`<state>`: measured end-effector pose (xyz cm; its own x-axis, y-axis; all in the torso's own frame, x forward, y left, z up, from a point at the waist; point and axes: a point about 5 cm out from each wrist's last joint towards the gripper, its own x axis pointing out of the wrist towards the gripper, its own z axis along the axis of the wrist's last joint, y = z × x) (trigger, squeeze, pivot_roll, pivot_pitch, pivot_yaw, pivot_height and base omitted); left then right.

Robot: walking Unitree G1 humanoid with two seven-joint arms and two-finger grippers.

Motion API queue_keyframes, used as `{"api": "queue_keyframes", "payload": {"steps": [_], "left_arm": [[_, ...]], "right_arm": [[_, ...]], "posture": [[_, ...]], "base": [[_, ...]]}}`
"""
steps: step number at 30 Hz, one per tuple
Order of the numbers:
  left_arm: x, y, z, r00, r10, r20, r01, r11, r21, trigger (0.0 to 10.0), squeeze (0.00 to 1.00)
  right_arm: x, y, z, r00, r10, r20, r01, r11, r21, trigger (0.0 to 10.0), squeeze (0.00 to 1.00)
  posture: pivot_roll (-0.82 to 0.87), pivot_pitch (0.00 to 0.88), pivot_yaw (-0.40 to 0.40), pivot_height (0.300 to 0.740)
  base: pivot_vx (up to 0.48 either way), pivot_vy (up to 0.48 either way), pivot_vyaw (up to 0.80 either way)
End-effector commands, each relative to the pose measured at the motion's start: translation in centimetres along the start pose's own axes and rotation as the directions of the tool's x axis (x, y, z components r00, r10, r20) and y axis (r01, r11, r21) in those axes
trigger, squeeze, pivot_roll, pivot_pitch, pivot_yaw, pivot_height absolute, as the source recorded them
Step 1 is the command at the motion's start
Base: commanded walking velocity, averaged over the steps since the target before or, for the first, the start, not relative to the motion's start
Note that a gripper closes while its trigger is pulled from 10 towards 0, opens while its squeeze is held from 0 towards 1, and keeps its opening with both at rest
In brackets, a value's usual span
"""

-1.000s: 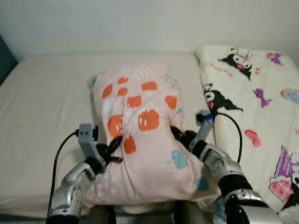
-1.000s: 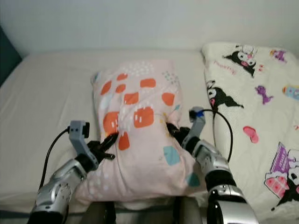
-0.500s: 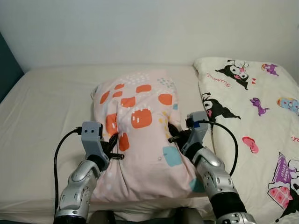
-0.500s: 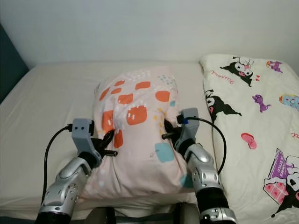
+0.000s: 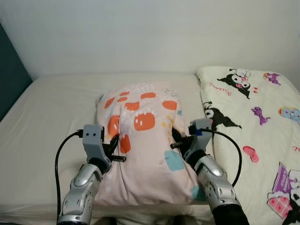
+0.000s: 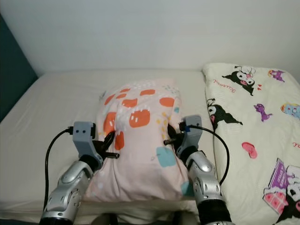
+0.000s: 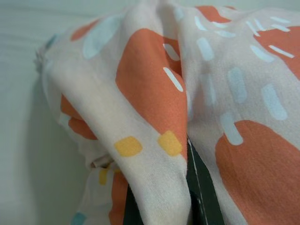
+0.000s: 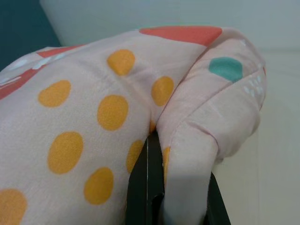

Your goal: Clean up the room

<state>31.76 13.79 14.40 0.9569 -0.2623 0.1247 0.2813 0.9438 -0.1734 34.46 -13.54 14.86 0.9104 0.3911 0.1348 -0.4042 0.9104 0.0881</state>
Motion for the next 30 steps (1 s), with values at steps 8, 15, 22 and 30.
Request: {"api": "queue_keyframes", "payload": {"steps": [8,15,22,30], "left_arm": [[0.1,-1.5,0.6,0.997,-0.057,0.050,0.056,0.998,0.019,10.0,0.00],[0.0,-1.5,0.2,0.998,-0.066,0.020,0.066,0.998,0.025,10.0,0.00],[0.0,-1.8,-0.3,0.996,-0.092,-0.002,0.092,0.993,0.073,10.0,0.00],[0.1,-2.6,-1.1,0.990,-0.130,-0.051,0.134,0.987,0.092,10.0,0.00]], "right_arm": [[0.5,1.5,0.7,0.997,0.068,0.037,-0.066,0.997,-0.041,10.0,0.00],[0.4,1.5,0.7,0.997,0.061,0.038,-0.059,0.997,-0.041,10.0,0.00],[-0.1,1.3,0.4,0.999,0.036,0.036,-0.035,0.998,-0.043,10.0,0.00],[-1.1,0.4,-0.4,0.999,-0.043,0.018,0.044,0.998,-0.055,10.0,0.00]], "posture": [[0.03,0.108,-0.029,0.694],[0.03,0.110,-0.021,0.714],[0.03,0.112,-0.011,0.739],[0.03,0.119,0.000,0.740]], "base": [[0.000,0.000,0.00],[0.000,0.000,0.00],[0.000,0.000,0.00],[0.000,0.000,0.00]]}}
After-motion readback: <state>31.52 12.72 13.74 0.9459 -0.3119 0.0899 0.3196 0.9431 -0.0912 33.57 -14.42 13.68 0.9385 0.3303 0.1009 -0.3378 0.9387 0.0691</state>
